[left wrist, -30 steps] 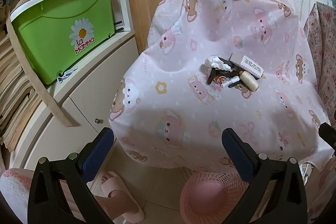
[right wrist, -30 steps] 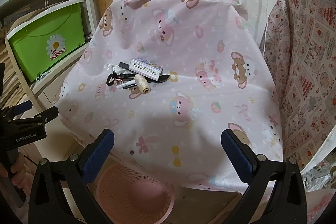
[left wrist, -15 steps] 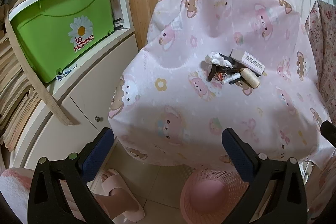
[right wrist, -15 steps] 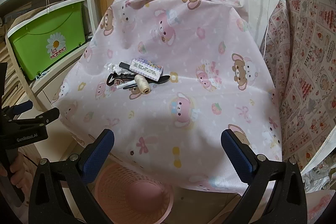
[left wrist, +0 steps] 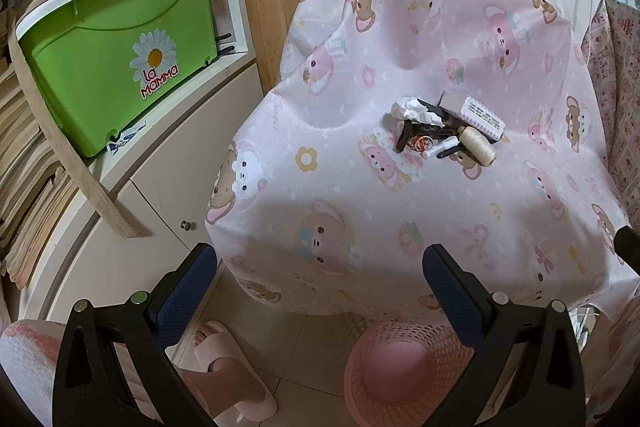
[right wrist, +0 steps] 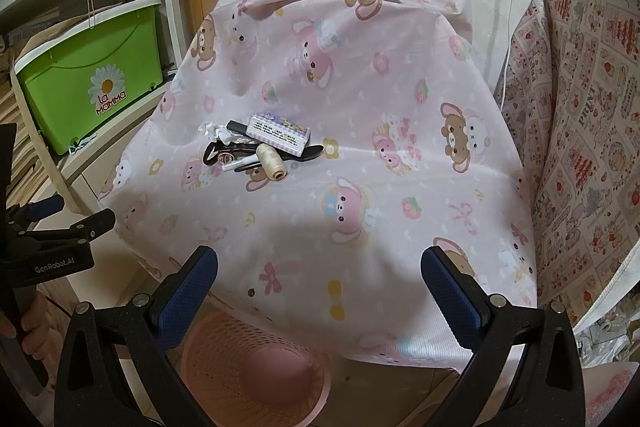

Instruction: Collect trash

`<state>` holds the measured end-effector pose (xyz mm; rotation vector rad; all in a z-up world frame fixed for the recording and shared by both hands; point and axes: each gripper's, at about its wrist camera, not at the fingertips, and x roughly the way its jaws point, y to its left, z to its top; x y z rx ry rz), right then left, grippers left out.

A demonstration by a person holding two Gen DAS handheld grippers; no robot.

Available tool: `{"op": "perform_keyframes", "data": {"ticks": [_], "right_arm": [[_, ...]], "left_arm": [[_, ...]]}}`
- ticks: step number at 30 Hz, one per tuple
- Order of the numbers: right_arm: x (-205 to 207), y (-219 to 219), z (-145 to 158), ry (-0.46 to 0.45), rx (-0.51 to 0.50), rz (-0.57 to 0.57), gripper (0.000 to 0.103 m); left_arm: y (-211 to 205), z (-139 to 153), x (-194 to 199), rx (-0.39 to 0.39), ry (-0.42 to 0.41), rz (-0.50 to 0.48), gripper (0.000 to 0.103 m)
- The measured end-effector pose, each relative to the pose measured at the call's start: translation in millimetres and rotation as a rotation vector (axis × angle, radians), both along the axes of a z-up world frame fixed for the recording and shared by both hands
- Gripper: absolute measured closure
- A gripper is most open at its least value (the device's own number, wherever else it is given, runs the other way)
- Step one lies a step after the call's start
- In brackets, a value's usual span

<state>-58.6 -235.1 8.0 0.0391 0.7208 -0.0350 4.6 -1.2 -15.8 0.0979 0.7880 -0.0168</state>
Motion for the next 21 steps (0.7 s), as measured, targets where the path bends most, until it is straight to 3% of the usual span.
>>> {"op": "perform_keyframes", "data": {"ticks": [21], "right_arm": [[4.4, -2.5, -4.3, 0.019, 0.02, -0.004, 0.0]], "left_arm": [[-0.8, -2.6, -2.5, -0.007, 0.009, -0.009, 0.001]]}}
